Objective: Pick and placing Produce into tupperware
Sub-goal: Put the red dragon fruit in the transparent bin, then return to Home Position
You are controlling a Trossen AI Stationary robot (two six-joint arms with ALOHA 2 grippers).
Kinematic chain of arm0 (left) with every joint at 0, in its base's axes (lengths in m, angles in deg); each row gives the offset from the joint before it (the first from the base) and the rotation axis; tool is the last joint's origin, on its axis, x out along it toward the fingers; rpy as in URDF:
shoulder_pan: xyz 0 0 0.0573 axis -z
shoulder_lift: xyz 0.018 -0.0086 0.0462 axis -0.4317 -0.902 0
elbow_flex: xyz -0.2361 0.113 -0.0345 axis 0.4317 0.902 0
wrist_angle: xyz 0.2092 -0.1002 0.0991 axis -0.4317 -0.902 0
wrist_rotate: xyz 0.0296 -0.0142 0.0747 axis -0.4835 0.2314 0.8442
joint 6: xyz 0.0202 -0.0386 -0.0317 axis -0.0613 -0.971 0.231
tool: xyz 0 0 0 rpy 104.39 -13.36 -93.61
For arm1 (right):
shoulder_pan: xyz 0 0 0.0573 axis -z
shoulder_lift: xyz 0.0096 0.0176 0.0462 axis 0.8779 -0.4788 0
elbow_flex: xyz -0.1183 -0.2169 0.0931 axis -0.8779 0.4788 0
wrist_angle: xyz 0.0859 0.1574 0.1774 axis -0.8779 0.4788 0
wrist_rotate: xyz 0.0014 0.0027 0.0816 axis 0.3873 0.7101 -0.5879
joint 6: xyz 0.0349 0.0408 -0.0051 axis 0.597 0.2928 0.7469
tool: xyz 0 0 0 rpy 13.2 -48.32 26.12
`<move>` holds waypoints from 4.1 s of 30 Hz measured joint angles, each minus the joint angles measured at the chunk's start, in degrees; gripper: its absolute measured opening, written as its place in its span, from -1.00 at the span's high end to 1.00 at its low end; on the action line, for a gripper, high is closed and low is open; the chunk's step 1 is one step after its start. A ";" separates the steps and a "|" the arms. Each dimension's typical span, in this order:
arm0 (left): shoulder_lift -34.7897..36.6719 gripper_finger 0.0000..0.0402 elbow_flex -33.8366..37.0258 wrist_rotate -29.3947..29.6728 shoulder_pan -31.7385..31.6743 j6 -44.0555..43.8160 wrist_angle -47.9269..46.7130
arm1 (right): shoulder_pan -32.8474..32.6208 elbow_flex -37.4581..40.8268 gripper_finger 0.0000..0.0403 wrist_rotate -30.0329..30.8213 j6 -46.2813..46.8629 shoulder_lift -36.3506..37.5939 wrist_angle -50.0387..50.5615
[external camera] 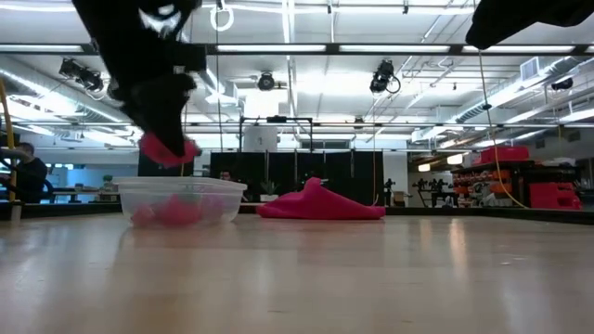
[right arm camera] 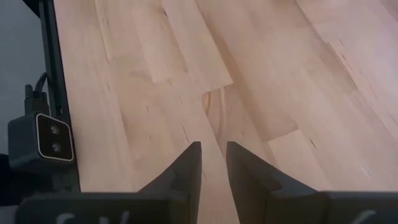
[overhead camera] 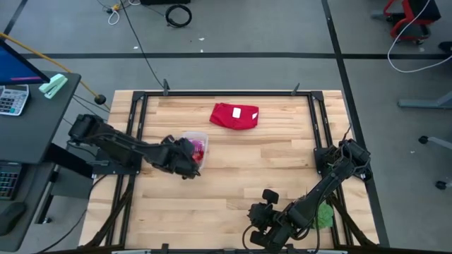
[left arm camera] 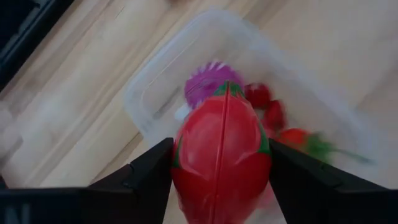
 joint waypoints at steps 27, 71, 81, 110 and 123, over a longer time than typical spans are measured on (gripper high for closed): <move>0.69 -0.40 8.97 -3.35 -2.53 5.42 25.65 | 0.02 0.00 0.58 0.57 -0.55 0.00 -0.15; 21.91 -0.25 -26.67 1.09 13.92 -7.41 -39.47 | 11.43 0.00 0.58 6.21 -19.34 32.26 11.14; 37.82 -0.21 -26.16 8.41 23.79 -8.74 -39.02 | 4.83 18.33 0.58 13.62 -13.05 53.22 12.16; 84.42 -0.15 28.75 4.00 32.50 40.66 35.10 | 32.89 64.70 0.58 -31.92 -45.40 79.49 -50.62; 84.33 -0.13 48.70 3.89 32.41 46.11 62.28 | 35.97 64.70 0.58 -34.13 -47.56 74.33 -53.59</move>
